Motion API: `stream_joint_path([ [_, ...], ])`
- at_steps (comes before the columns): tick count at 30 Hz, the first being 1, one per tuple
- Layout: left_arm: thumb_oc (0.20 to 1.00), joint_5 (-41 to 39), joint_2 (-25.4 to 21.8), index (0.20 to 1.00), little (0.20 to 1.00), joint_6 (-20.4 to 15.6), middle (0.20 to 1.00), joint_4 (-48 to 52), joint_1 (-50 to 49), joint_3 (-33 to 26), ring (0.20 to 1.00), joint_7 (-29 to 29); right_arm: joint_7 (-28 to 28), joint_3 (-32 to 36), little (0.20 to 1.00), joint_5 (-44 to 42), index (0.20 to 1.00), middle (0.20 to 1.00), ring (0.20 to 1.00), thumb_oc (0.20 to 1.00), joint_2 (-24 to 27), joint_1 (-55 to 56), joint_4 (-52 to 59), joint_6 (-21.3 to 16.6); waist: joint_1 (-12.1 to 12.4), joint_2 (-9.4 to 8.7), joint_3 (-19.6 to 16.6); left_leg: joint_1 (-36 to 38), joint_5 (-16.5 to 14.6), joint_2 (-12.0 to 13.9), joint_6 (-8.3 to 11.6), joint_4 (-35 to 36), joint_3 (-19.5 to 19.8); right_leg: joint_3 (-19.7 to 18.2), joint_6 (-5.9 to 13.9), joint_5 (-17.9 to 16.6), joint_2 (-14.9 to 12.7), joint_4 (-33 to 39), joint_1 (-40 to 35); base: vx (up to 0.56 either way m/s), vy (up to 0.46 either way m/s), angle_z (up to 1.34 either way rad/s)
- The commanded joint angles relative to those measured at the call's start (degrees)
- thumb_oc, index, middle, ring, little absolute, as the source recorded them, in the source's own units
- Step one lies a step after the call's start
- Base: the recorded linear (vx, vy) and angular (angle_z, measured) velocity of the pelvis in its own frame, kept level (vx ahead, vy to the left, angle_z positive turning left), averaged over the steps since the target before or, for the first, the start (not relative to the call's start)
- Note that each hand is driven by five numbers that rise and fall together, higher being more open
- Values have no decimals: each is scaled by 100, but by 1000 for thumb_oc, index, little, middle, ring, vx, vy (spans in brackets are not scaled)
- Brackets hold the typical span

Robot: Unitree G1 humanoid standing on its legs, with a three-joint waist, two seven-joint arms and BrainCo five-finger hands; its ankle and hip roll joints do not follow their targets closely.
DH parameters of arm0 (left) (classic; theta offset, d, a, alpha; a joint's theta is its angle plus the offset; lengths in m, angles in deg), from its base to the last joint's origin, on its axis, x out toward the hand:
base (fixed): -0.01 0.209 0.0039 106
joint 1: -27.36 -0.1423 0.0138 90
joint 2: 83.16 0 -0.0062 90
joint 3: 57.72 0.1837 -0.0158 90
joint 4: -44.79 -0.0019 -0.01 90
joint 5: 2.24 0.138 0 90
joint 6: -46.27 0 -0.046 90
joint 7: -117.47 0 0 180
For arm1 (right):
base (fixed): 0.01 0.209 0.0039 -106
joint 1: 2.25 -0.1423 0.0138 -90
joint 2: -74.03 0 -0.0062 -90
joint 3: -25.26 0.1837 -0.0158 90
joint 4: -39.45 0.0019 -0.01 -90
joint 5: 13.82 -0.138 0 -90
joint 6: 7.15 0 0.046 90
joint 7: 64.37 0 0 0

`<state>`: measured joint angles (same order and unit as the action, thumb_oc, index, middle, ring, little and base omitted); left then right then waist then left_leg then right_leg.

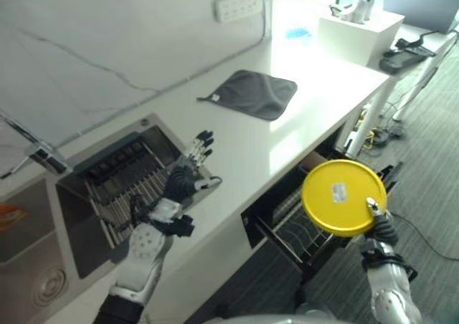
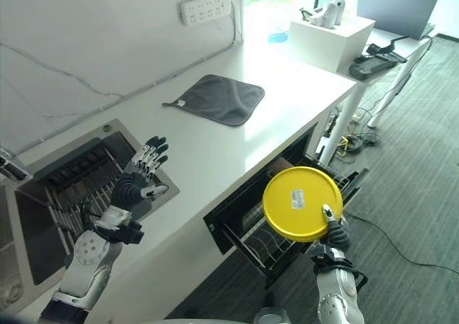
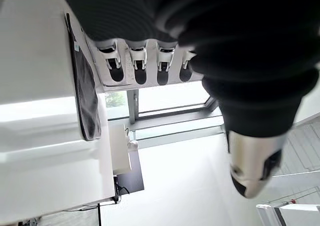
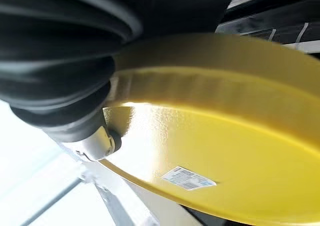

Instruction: Place the dishes in the dishwasher.

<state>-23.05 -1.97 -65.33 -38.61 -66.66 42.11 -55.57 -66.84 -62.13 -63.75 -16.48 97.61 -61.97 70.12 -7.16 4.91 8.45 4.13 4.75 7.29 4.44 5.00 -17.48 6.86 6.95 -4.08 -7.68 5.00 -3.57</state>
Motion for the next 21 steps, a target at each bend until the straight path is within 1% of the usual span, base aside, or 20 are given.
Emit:
stream_joint_path([
  [1,1000,88,-218,1000,1000,-444,1000,179,473,-292,1000,116,345,137,200,-12,200,200,200,200,-62,-617,428,-125,51,-288,249,386,-485,57,-72,-228,342,335,67,281,-150,-494,102,22,37,10],
  [3,1000,92,-230,1000,1000,-440,1000,206,448,-234,1000,130,159,-7,200,14,200,200,200,200,-78,-670,295,-56,109,-260,276,394,-470,30,-79,-210,390,380,66,296,-170,-511,67,39,40,16],
  [4,1000,86,-221,1000,1000,-430,1000,207,430,-194,1000,145,-52,-95,200,49,200,200,200,200,-104,-704,184,-53,153,-246,281,415,-465,13,-86,-193,411,414,67,296,-187,-504,21,53,34,19],
  [5,1000,79,-222,1000,1000,-407,1000,209,422,-156,1000,169,-239,-154,200,17,200,200,200,200,-122,-791,50,-85,208,-234,289,430,-461,-1,-92,-186,445,445,68,299,-196,-506,-16,53,30,12],
  [7,1000,69,-222,1000,1000,-391,1000,197,437,-86,1000,160,-378,-252,200,26,200,200,200,200,-142,-901,-95,-149,261,-221,289,449,-454,-9,-96,-177,472,471,55,302,-200,-502,-57,47,25,2],
  [8,1000,47,-225,1000,1000,-391,1000,189,451,-27,1000,155,-585,-365,200,63,200,200,200,200,-174,-1005,-201,-241,314,-211,300,467,-446,-14,-101,-174,497,489,46,305,-203,-494,-103,70,31,5],
  [10,1000,18,-224,1000,1000,-420,1000,153,449,35,1000,186,-905,-421,200,34,200,200,200,200,-205,-1144,-366,-296,384,-196,303,498,-445,-21,-105,-177,529,521,37,309,-206,-487,-165,63,23,3],
  [11,1000,19,-223,1000,1000,-418,1000,153,452,44,1000,182,-948,-429,200,20,200,200,200,200,-206,-1162,-388,-302,391,-195,307,504,-445,-23,-105,-175,533,524,37,309,-206,-485,-172,43,14,6],
  [15,1000,-16,-222,1000,1000,-375,1000,132,475,163,1000,199,-1471,-347,200,-54,200,200,200,200,-180,-1503,-857,-364,532,-157,331,556,-433,-36,-111,-163,606,594,6,321,-205,-477,-277,65,21,13],
  [20,1000,-89,-259,1000,1000,-313,1000,98,471,313,1000,250,-1997,-62,200,-228,200,200,200,200,-35,-1966,-1580,-223,736,-108,382,607,-402,-46,-117,-165,714,683,-29,305,-211,-474,-401,83,13,7],
  [21,1000,-117,-277,1000,1000,-300,1000,98,465,343,1000,279,-2010,19,200,-303,200,200,200,200,19,-2068,-1752,-159,782,-99,391,614,-396,-46,-116,-166,740,707,-35,301,-213,-470,-429,123,-7,16],
])
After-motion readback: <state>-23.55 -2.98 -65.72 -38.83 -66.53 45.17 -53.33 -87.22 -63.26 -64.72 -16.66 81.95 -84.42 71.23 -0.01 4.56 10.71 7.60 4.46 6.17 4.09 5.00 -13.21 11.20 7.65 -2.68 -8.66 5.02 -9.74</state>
